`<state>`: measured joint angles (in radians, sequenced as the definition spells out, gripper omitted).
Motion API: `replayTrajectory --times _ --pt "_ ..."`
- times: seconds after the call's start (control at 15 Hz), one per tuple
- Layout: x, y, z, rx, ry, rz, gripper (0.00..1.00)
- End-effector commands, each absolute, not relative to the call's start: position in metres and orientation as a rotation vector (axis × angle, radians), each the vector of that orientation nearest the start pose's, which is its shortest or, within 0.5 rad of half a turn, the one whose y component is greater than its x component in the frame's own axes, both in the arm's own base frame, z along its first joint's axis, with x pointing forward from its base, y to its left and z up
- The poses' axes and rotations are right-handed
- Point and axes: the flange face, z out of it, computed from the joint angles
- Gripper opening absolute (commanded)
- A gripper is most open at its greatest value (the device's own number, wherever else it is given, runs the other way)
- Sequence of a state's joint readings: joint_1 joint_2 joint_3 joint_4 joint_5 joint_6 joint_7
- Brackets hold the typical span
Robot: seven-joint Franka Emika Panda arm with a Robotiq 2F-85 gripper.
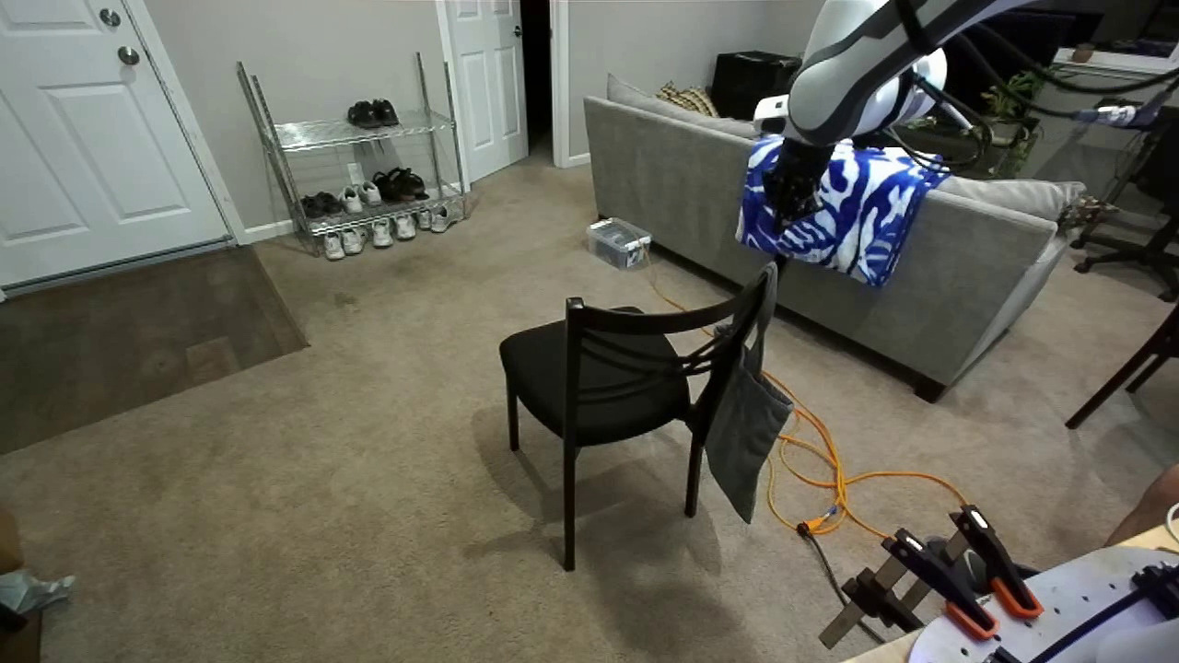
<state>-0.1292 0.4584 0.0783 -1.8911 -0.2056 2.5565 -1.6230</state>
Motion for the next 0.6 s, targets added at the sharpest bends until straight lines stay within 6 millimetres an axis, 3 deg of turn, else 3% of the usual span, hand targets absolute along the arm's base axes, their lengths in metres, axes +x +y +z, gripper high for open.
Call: replayTrajectory --times 0.0,0.13,0.2,0.33,0.53 --pt "0.632 -0.037 0.319 1.895 2.178 0.133 0.0" --pt "0.631 -0.038 0.327 1.9 2.171 0.137 0.0" --pt "0.631 -0.039 0.326 1.904 2.172 0.132 0.25" --pt "0.634 -0.041 0.317 1.915 2.185 0.122 0.31" --pt "0.638 -0.042 0.291 1.941 2.219 0.089 0.51"
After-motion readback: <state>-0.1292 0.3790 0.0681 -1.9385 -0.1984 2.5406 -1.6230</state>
